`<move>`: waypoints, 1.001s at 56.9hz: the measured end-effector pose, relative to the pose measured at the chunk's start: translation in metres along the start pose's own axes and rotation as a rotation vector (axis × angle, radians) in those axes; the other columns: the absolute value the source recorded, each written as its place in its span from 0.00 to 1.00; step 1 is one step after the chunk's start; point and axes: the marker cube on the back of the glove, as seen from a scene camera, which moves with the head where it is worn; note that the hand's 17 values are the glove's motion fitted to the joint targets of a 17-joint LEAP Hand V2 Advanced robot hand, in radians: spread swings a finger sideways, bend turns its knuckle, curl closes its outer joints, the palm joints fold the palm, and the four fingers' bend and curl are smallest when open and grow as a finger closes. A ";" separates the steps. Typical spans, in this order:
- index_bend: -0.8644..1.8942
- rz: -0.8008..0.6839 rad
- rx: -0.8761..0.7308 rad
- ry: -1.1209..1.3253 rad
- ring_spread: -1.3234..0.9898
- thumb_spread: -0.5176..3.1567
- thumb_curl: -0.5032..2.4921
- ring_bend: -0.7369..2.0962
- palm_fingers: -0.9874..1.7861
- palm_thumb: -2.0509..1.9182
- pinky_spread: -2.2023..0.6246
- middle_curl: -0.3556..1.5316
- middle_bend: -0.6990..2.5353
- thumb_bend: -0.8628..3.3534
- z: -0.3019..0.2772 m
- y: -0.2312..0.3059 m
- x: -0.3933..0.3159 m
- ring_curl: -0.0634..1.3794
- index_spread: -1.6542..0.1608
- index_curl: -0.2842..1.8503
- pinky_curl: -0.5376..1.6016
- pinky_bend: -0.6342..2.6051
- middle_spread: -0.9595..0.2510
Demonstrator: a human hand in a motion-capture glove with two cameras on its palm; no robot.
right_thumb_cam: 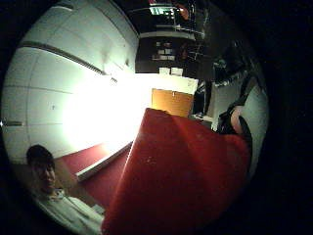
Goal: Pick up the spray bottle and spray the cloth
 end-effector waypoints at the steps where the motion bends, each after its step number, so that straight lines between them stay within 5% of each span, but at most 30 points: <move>1: 0.47 0.002 -0.005 0.051 0.50 0.20 0.43 0.44 0.84 0.75 0.72 0.45 0.39 0.20 0.003 0.000 0.010 0.34 0.84 0.39 0.43 0.31 0.71; 31: 0.43 0.022 -0.063 0.003 0.50 0.23 0.43 0.43 0.82 0.75 0.72 0.45 0.38 0.19 0.083 0.003 0.052 0.34 0.83 0.38 0.43 0.31 0.72; 39: 0.36 -0.009 -0.195 -0.033 0.50 0.30 0.41 0.41 0.71 0.73 0.73 0.42 0.34 0.19 0.059 0.014 0.038 0.32 0.80 0.35 0.43 0.31 0.70; 45: 0.34 -0.027 -0.119 -0.039 0.51 0.35 0.38 0.40 0.57 0.69 0.76 0.40 0.30 0.19 0.049 0.003 0.032 0.32 0.77 0.33 0.44 0.32 0.71; 51: 0.34 -0.033 -0.076 0.001 0.51 0.37 0.36 0.39 0.55 0.67 0.78 0.39 0.28 0.19 0.017 0.002 0.028 0.30 0.75 0.30 0.43 0.32 0.72; 57: 0.35 -0.069 -0.213 0.044 0.52 0.38 0.34 0.39 0.54 0.66 0.79 0.39 0.28 0.19 -0.004 0.029 0.021 0.29 0.74 0.28 0.42 0.32 0.72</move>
